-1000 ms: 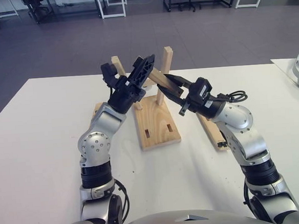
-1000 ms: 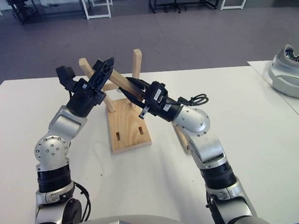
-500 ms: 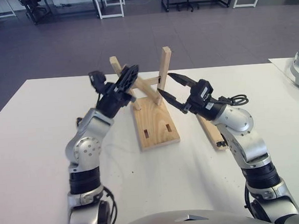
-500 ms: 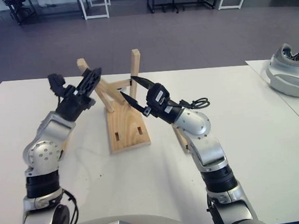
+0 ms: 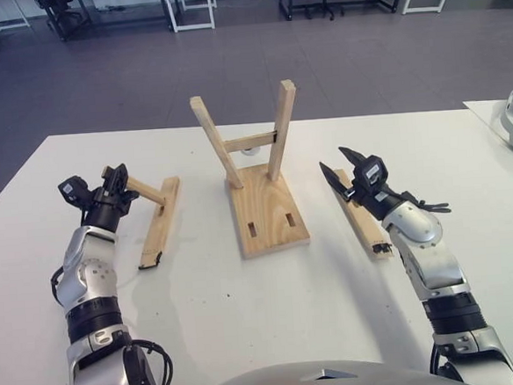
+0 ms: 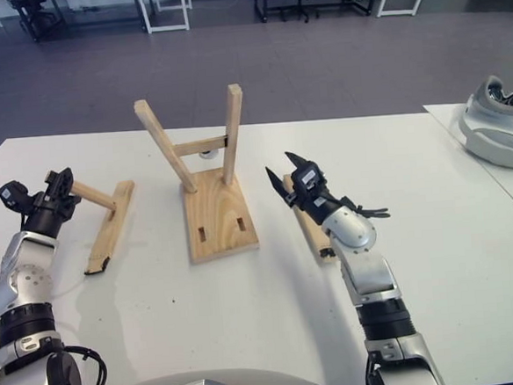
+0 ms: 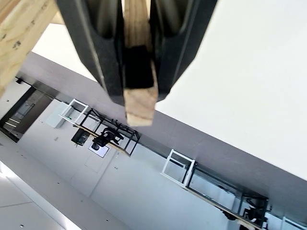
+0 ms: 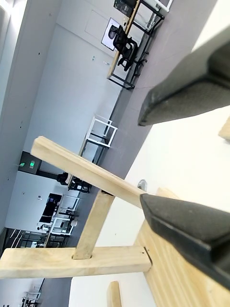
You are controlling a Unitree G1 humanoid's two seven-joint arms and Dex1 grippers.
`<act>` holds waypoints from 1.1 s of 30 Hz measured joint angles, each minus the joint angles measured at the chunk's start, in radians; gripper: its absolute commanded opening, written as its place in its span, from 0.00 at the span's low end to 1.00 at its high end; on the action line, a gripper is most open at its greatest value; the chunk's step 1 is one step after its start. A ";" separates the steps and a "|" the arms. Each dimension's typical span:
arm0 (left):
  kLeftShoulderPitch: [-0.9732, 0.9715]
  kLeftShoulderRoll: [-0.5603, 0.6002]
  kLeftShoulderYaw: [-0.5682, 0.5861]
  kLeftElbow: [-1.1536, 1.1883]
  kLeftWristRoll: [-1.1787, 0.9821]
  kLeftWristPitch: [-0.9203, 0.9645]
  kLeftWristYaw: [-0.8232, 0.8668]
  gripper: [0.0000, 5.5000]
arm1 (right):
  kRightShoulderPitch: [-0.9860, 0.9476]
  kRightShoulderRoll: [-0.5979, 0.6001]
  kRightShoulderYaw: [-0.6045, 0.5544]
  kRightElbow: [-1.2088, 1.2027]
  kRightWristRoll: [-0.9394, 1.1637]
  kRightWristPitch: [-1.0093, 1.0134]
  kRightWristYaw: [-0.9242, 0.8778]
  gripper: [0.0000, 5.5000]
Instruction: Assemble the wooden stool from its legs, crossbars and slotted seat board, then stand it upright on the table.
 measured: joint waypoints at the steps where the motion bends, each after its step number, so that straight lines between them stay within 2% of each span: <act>1: 0.007 0.000 0.006 -0.003 0.000 0.007 0.004 0.07 | 0.000 0.001 0.000 0.002 0.000 -0.004 -0.002 0.48; 13: 0.003 0.003 -0.009 0.026 0.022 0.002 0.028 0.07 | 0.003 0.016 0.003 0.013 0.001 -0.014 -0.016 0.48; 33: 0.045 0.013 -0.014 -0.057 0.083 0.004 0.096 0.07 | 0.008 0.017 0.004 0.010 0.001 -0.013 -0.016 0.48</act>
